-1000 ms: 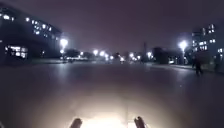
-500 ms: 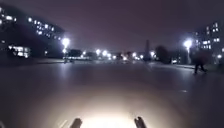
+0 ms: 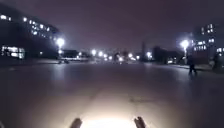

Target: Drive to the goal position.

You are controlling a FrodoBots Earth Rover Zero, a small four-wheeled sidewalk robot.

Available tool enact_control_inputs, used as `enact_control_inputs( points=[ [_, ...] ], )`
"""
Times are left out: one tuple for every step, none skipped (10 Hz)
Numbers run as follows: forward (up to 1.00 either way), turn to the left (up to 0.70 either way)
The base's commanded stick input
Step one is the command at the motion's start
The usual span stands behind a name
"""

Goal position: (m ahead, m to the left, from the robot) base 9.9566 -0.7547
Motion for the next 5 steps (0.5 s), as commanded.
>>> enact_control_inputs(
  points=[
    [1.0, 0.0],
    [1.0, 0.0],
    [1.0, 0.0],
    [1.0, 0.0],
    [1.0, 0.0]
  ],
)
